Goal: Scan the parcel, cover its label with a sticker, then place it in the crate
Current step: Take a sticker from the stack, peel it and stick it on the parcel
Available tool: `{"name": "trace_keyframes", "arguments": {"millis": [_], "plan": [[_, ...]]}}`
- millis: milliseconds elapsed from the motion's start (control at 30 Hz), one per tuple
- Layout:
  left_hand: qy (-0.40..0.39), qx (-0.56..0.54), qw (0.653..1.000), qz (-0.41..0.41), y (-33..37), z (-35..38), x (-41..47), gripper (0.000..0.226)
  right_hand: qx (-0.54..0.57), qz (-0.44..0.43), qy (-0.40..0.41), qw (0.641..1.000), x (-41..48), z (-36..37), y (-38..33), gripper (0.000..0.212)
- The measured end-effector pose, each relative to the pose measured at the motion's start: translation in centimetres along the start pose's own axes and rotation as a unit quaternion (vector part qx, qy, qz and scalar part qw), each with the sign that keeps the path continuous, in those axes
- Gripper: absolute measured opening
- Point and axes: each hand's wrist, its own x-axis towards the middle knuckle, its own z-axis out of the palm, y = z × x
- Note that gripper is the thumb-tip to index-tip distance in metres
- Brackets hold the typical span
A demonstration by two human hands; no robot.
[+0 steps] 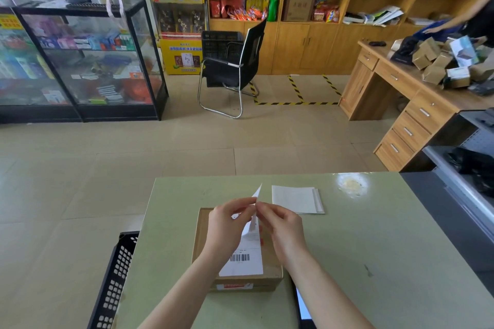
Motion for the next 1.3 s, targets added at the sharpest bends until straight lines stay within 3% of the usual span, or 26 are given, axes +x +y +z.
{"name": "trace_keyframes", "arguments": {"millis": [567,1100,1300], "plan": [[0.005,0.036,0.999,0.021,-0.05,0.21,0.11,0.018,-0.036,-0.013,0.002,0.999,-0.35,-0.04,-0.32,0.010],[-0.011,0.076,0.995,0.069,-0.27,0.30,-0.01,0.018,-0.154,-0.076,0.023,0.985,0.22,0.03,0.02,0.012],[-0.029,0.012,0.999,-0.004,-0.50,0.18,0.34,0.020,-0.169,-0.091,-0.008,0.981,0.21,0.26,-0.13,0.024]]}}
